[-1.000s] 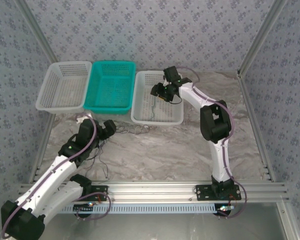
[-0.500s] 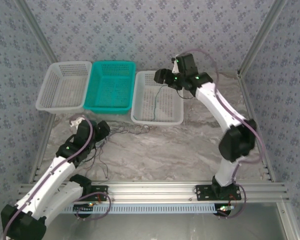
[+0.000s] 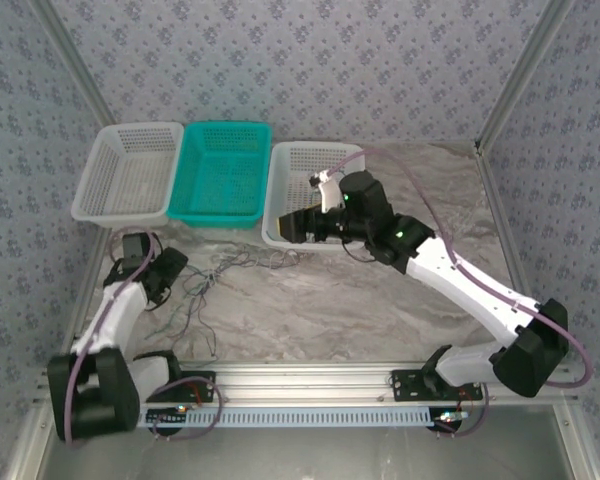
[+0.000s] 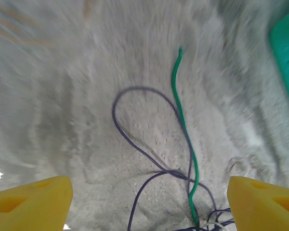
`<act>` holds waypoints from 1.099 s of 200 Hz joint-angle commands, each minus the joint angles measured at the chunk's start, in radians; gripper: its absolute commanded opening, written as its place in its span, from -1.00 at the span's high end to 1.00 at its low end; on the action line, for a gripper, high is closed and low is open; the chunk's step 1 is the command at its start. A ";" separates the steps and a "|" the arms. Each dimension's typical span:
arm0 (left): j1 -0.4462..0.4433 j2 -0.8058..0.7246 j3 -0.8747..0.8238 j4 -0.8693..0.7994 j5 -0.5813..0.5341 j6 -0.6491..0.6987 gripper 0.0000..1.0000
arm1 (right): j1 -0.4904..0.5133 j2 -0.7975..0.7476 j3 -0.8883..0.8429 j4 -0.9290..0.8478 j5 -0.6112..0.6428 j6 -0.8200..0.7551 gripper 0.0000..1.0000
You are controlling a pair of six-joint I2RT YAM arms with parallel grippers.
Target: Untangle the cables
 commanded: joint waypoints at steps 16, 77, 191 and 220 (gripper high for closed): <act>-0.009 0.179 0.047 0.158 0.204 0.018 -0.71 | 0.013 -0.014 -0.034 0.011 -0.028 0.021 -0.68; -0.079 0.319 0.068 0.181 0.151 0.009 0.25 | 0.015 -0.012 -0.027 0.018 0.009 0.027 -0.68; -0.156 0.030 0.120 0.139 0.302 0.135 1.00 | 0.011 -0.023 -0.052 0.026 0.069 0.057 -0.69; -0.171 -0.130 0.124 0.120 0.340 0.162 1.00 | 0.002 -0.028 -0.075 0.053 0.075 0.070 -0.70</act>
